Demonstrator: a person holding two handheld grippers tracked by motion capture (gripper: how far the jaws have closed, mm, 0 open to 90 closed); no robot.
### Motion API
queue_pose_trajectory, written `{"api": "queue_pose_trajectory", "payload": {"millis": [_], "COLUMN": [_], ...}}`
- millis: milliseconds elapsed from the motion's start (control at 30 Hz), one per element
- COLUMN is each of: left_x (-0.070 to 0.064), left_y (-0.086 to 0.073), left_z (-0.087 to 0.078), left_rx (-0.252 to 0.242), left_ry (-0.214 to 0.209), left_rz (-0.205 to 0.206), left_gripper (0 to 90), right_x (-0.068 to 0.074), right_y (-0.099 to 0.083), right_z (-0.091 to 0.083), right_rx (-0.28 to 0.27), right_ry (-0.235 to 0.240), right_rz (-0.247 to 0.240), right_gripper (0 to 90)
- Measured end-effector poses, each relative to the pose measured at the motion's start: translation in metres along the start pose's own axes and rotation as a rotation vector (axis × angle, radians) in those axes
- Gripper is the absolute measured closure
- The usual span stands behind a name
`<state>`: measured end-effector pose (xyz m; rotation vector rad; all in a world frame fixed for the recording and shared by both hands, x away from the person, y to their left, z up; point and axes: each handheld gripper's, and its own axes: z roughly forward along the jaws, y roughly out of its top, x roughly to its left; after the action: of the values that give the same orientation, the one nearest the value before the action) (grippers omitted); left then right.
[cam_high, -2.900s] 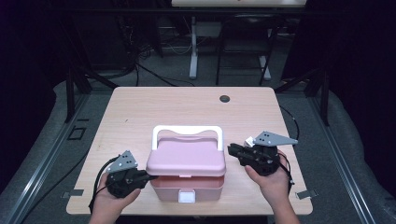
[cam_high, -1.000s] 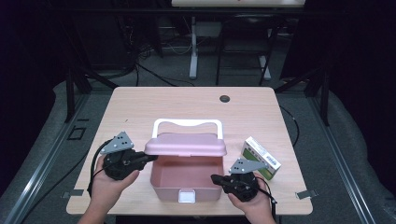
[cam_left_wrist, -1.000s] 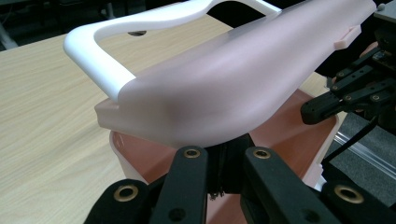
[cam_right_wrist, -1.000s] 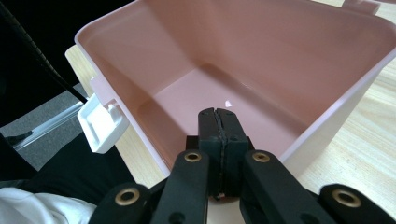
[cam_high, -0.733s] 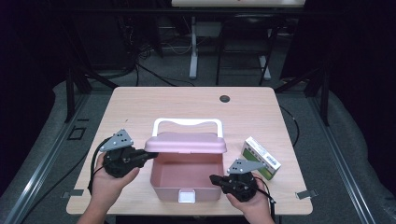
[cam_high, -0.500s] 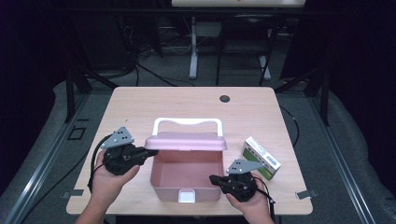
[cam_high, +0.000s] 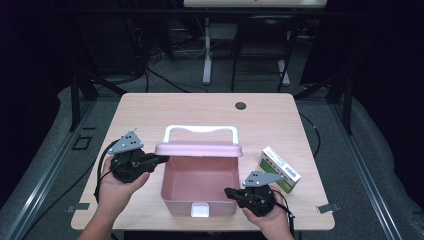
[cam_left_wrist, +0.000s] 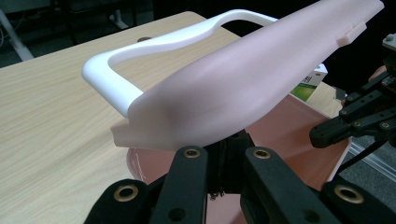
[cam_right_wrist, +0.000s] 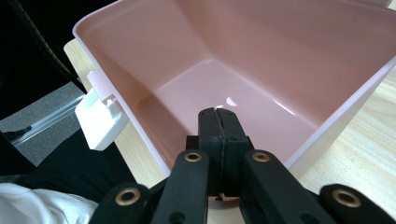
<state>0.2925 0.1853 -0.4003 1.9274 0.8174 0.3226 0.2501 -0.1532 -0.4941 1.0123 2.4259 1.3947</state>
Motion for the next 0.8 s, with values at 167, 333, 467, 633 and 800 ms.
{"api": "queue_pose_trajectory", "payload": {"millis": [167,333,467,633,800], "left_x": [0.002,0.003,0.005,0.008,0.011], "left_y": [0.003,0.007,0.011,0.015,0.017], "left_z": [0.001,0.002,0.003,0.004,0.006], "left_rx": [-0.003,-0.006,-0.006,-0.012,-0.016], "left_ry": [0.007,0.014,0.015,0.025,0.032], "left_rz": [0.001,0.001,0.002,-0.004,-0.010], "left_gripper": [89.8,89.8,89.8,89.8,89.8], "right_x": [0.000,0.000,-0.001,-0.001,-0.001], "right_y": [0.000,0.000,0.000,0.000,0.000], "right_z": [0.000,0.000,0.000,0.000,0.000], "right_rx": [0.001,0.000,0.001,0.003,0.003], "right_ry": [0.002,0.004,0.003,0.004,0.002], "right_rz": [0.000,0.000,0.000,-0.002,-0.007], "right_gripper": [90.0,90.0,90.0,90.0,90.0]}}
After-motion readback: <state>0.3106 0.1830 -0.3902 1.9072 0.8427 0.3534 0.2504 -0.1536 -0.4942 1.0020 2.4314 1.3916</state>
